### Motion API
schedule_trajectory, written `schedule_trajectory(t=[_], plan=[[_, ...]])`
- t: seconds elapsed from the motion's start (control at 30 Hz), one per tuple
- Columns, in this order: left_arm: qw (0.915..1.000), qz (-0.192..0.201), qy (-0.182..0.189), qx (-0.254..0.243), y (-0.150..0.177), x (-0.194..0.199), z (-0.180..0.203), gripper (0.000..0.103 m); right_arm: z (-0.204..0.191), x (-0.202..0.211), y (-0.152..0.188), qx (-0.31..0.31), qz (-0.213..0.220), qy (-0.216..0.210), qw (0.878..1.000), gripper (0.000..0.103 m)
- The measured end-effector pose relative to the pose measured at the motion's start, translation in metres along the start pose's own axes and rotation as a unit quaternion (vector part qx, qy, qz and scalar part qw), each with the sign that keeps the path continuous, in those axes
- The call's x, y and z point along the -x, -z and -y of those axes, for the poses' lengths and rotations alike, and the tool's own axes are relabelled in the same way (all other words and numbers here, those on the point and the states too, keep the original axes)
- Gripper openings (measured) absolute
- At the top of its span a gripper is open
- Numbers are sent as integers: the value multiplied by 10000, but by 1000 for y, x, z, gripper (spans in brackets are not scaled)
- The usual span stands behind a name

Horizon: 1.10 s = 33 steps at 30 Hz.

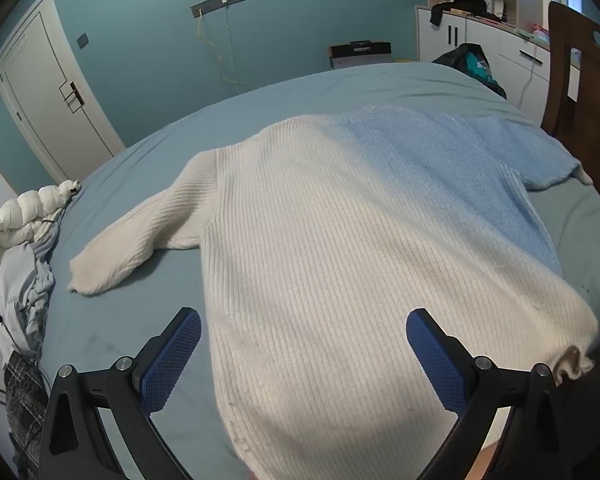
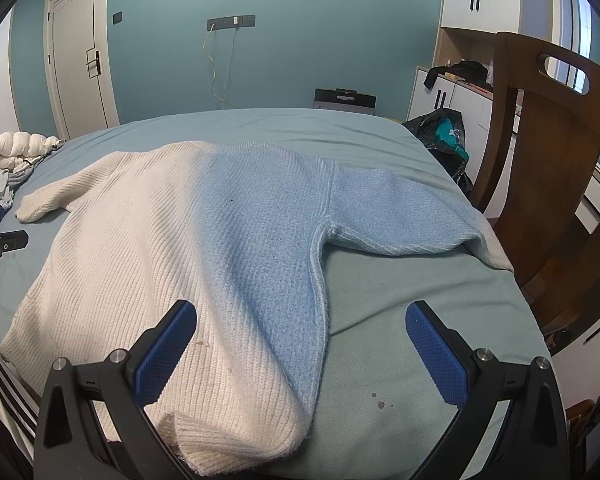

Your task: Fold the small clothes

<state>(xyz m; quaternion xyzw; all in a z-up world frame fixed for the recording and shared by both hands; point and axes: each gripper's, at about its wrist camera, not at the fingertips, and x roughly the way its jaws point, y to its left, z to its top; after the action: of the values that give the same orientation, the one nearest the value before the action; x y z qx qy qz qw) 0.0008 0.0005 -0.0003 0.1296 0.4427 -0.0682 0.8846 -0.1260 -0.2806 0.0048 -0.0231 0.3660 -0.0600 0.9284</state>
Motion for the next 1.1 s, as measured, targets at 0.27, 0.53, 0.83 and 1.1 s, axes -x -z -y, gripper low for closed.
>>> schedule_trajectory(t=[0.27,0.53,0.83,1.1], plan=[[10000,-9,-16,-8,-1,-2,0,103,0,0,0,4,-8,1,10000,102],[10000,-25,-51,-44,1,-1,1,103,-1,1,0,15,-6,5,10000,102],[10000,72,42,-4,2,6,0,103,-7,10,0,140,154,-40,9998,102],[9962,77,610,619,-4,17,-34,103,-22,10,-2,346,134,-198,9991,102]])
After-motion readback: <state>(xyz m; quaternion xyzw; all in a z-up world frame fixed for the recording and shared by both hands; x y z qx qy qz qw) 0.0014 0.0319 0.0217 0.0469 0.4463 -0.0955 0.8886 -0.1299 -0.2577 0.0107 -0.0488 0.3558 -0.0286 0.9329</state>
